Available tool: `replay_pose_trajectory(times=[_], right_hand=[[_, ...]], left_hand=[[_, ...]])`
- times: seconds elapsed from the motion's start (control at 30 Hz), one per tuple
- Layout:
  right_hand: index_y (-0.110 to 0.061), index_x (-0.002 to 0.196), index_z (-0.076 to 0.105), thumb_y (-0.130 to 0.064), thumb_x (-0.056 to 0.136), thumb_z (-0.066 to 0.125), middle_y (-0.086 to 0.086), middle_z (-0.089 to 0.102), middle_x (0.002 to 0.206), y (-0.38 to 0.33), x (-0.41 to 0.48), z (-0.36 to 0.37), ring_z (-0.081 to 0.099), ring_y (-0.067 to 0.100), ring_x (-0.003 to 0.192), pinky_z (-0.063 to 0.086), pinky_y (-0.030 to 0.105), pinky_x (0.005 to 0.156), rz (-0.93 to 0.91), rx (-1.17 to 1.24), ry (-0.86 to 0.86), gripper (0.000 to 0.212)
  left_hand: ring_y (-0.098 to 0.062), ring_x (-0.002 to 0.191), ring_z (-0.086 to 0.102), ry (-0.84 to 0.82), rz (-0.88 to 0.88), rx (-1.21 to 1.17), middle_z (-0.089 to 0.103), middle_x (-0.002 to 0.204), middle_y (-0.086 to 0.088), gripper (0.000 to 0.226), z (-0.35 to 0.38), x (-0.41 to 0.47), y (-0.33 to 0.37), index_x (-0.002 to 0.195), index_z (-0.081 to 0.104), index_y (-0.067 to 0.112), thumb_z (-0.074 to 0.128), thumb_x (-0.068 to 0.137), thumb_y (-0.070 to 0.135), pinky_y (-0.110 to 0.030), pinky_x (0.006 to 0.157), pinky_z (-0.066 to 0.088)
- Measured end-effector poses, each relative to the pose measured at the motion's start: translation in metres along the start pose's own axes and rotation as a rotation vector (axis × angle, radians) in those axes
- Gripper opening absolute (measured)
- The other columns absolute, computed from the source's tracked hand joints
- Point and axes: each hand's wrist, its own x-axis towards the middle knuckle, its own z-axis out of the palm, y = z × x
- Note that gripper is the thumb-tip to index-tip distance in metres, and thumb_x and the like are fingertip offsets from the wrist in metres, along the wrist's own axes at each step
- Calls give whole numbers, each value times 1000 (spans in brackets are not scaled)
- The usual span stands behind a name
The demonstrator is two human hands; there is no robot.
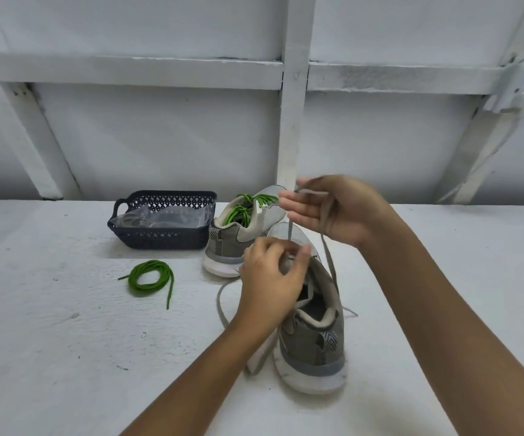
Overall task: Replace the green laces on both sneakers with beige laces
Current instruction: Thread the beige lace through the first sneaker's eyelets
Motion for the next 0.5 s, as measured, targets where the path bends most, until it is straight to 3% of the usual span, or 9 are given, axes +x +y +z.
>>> replay_pose_trajectory(times=[0.1, 0.2, 0.27, 0.33, 0.4, 0.5], right_hand=[[-2, 97, 48, 1, 96, 28, 20, 63, 89, 0, 8, 14, 68, 29, 73, 58, 36, 59, 42, 118, -55, 21], [0, 95, 49, 1, 96, 28, 19, 60, 88, 0, 16, 22, 64, 29, 77, 58, 35, 57, 35, 118, -27, 21], [-3, 92, 50, -3, 97, 34, 17, 60, 86, -1, 20, 19, 64, 26, 77, 58, 33, 58, 10, 63, -9, 16], [-8, 89, 47, -14, 97, 43, 15, 63, 83, 2, 21, 10, 65, 24, 72, 57, 31, 57, -2, 4, -13, 10], [-12, 93, 44, -28, 96, 46, 16, 65, 78, 10, 21, 0, 66, 26, 67, 57, 33, 58, 36, 28, -23, 16], [-13, 103, 40, -38, 96, 43, 19, 65, 79, 31, 19, -11, 64, 30, 69, 56, 37, 62, 93, 67, -41, 25]], left_hand=[[-13, 111, 41, -159, -5, 200, 56, 108, 11, 75, 1, 5, 13, 110, 67, 33, 31, 63, 79, -36, 97, 33], [-18, 99, 53, -157, 9, 188, 61, 88, 7, 38, -4, 15, 16, 90, 72, 24, 53, 85, 57, -37, 89, 34], [-9, 73, 55, -219, -13, 31, 56, 65, 9, 32, -14, 19, 18, 86, 73, 16, 53, 93, 39, -32, 78, 39], [-2, 49, 45, -248, -86, -228, 50, 52, 9, 32, -28, 26, 22, 83, 71, 10, 51, 96, 31, -23, 58, 39], [-1, 44, 41, -190, -185, -478, 51, 52, 8, 31, -43, 40, 21, 75, 67, 10, 49, 97, 25, -16, 47, 35], [-4, 47, 45, -127, -263, -735, 56, 50, 9, 29, -60, 68, 18, 75, 65, 13, 47, 97, 20, -15, 47, 34]])
